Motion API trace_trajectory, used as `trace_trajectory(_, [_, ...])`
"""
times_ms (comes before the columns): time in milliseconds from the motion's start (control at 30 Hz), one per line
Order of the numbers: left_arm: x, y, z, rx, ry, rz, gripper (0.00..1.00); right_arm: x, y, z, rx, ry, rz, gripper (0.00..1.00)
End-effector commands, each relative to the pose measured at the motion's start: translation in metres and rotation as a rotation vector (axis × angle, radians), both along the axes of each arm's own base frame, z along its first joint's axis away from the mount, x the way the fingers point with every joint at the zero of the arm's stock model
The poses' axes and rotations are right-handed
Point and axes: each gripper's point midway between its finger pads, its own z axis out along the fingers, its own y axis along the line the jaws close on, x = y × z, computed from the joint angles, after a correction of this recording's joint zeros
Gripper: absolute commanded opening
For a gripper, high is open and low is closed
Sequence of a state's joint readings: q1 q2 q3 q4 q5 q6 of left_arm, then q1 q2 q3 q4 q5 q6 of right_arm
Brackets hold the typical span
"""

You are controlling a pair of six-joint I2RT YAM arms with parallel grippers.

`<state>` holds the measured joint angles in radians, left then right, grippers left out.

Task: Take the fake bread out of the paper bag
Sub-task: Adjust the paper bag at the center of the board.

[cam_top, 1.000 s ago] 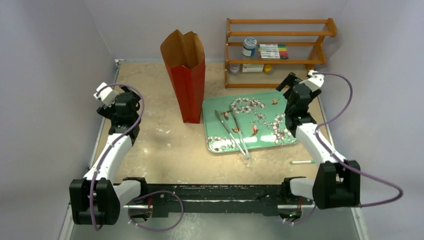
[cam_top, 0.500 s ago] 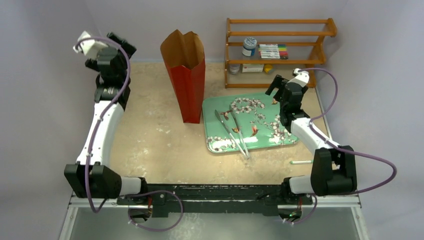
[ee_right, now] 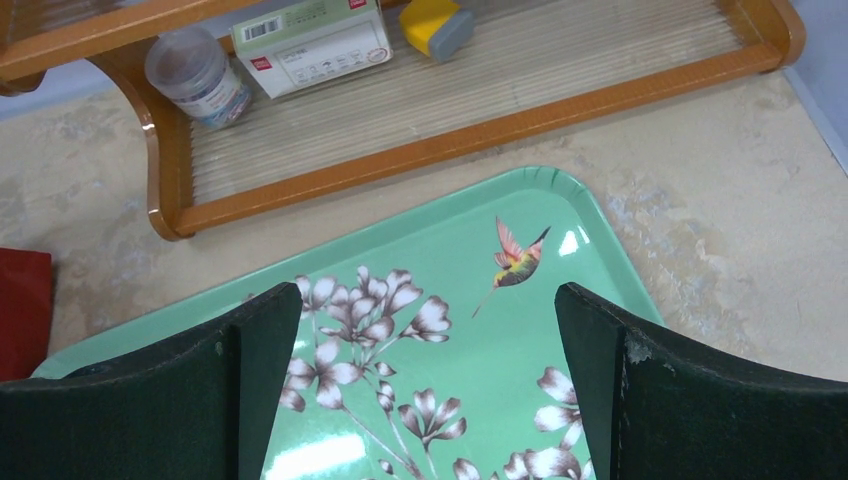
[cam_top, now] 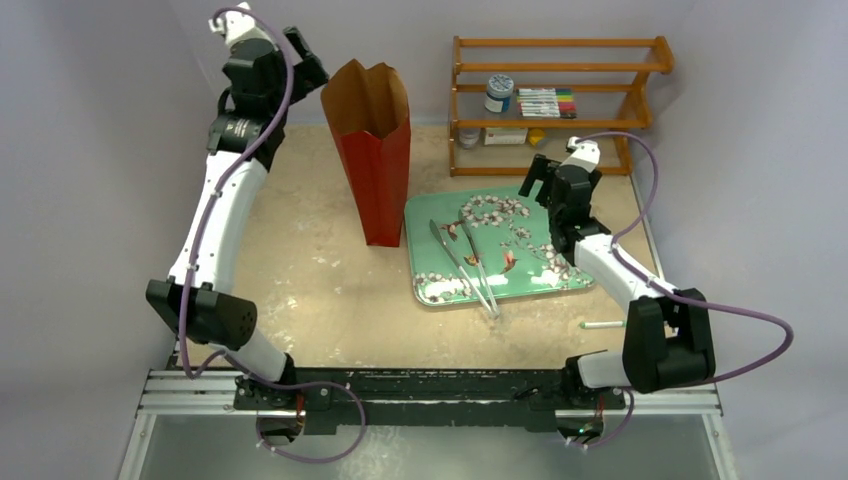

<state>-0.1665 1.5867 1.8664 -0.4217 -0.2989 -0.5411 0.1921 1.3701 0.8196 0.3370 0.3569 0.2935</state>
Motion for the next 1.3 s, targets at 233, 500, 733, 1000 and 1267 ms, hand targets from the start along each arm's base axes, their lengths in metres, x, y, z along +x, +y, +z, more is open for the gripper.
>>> trace_trajectory(233, [-0.003,-0.031,-0.033,0.124,0.181,-0.114,0.93,0.007,0.020,0.024,-0.072,-0.034,0.028,1.00])
trace_trajectory(500, [-0.008,-0.036,-0.042,0.143,0.218,-0.142,0.79,0.005,0.026,0.012,-0.101,0.015,0.031,1.00])
trace_trajectory(733, [-0.006,-0.040,-0.056,0.158,0.248,-0.165,0.47,-0.009,0.046,-0.003,-0.182,0.095,0.076,1.00])
trace_trajectory(1000, [0.002,-0.046,-0.067,0.160,0.257,-0.178,0.07,-0.045,0.111,-0.025,-0.193,0.174,0.251,1.00])
trace_trajectory(1267, [0.005,-0.016,-0.051,0.169,0.178,0.004,0.00,-0.087,0.157,-0.063,-0.192,0.280,0.358,1.00])
